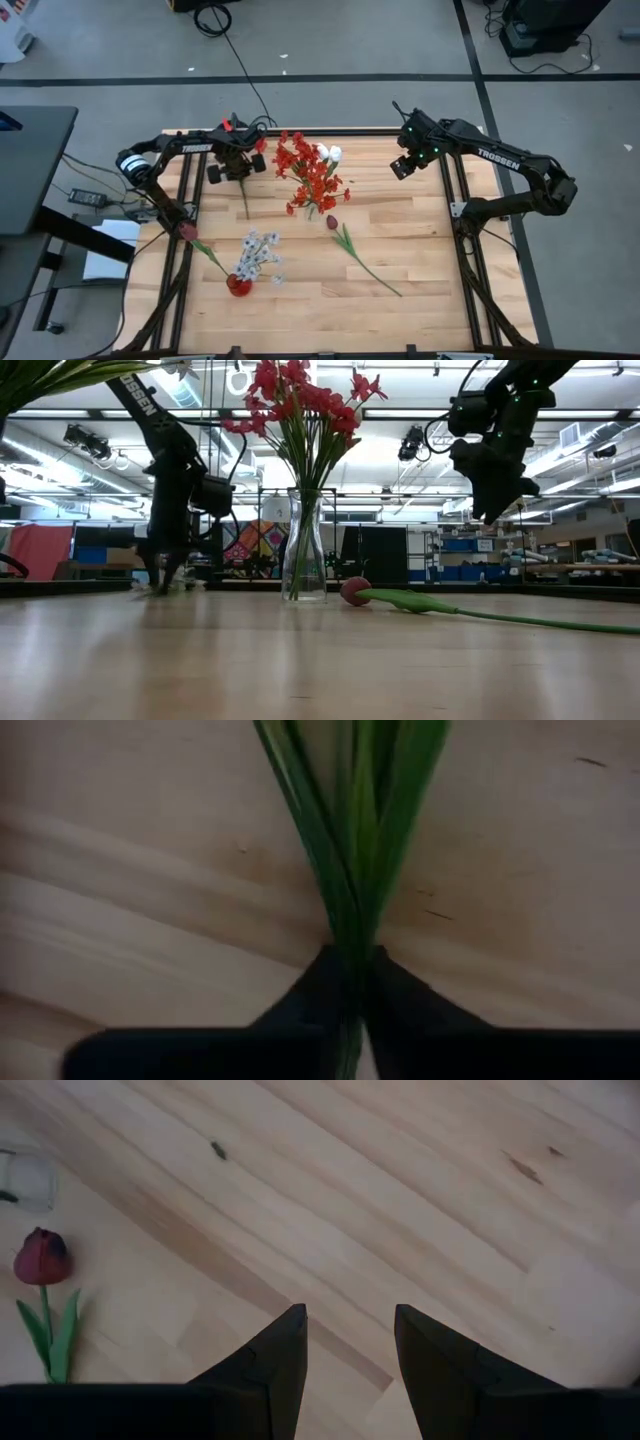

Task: Sort flowers into vase by color
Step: Put the white flowers into the red vase

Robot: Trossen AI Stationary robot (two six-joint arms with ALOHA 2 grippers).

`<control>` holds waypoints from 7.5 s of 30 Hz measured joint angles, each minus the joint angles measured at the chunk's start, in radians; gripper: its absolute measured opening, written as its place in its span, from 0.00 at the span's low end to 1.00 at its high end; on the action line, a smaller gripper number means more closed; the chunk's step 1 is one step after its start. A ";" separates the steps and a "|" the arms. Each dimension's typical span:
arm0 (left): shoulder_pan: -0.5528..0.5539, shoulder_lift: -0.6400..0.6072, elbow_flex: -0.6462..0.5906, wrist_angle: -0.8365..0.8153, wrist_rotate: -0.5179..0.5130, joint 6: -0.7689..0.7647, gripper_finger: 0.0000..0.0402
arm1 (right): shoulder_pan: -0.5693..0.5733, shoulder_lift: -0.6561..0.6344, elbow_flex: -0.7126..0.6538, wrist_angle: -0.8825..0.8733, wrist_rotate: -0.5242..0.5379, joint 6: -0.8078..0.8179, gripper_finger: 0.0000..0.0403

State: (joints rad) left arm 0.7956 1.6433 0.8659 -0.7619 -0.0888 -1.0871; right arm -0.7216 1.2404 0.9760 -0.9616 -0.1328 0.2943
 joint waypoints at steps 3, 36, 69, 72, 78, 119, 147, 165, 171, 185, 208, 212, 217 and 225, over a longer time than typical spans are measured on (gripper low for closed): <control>-0.006 -0.024 -0.003 -0.008 0.000 -0.006 0.03 | 0.000 0.000 0.000 0.000 0.000 0.002 0.40; -0.168 -1.180 -0.002 0.202 0.466 0.771 0.01 | 0.606 -0.105 0.000 0.428 0.210 0.831 0.40; -0.865 -1.162 -0.253 0.854 0.789 0.746 0.01 | 0.996 -0.126 0.000 0.594 0.719 1.113 0.39; -0.948 -1.159 -0.303 0.867 0.753 0.736 0.01 | 0.996 -0.126 0.000 0.594 0.716 1.119 0.38; -1.065 -1.144 -0.376 0.873 0.653 0.881 0.03 | 0.996 -0.126 0.000 0.594 0.702 1.130 0.38; -1.174 -1.085 -0.077 0.365 0.430 1.272 0.03 | 1.018 -0.126 0.000 0.655 0.690 1.100 0.38; -1.196 -1.252 -0.717 1.335 0.477 0.908 0.01 | 1.102 -0.125 0.001 0.751 0.743 1.150 0.36; -1.284 -0.834 -0.718 1.763 0.487 0.941 0.01 | 1.102 -0.125 0.001 0.751 0.754 1.174 0.36; -1.284 -0.748 -0.718 1.812 0.487 0.960 0.01 | 1.102 -0.125 0.001 0.751 0.764 1.184 0.36; -1.284 -0.665 -0.718 1.842 0.453 0.918 0.20 | 1.102 -0.125 0.001 0.750 0.761 1.226 0.36; -1.229 -0.770 -0.395 1.114 0.503 0.950 0.60 | 1.091 -0.108 0.001 0.647 0.595 1.181 0.36; -1.204 -0.808 -0.288 0.899 0.503 0.967 0.60 | 1.092 -0.062 0.001 0.636 0.517 1.105 0.36; -1.202 -0.835 -0.144 0.604 0.500 1.043 0.60 | 1.091 0.021 0.001 0.635 0.426 1.045 0.38; -1.202 -0.832 0.023 0.323 0.445 1.014 0.60 | 1.092 0.165 0.001 0.636 0.262 0.974 0.44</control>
State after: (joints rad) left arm -0.4061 0.8116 0.8886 -0.4387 0.3560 -0.0732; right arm 0.3706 1.4054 0.9768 -0.3256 0.1288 1.2681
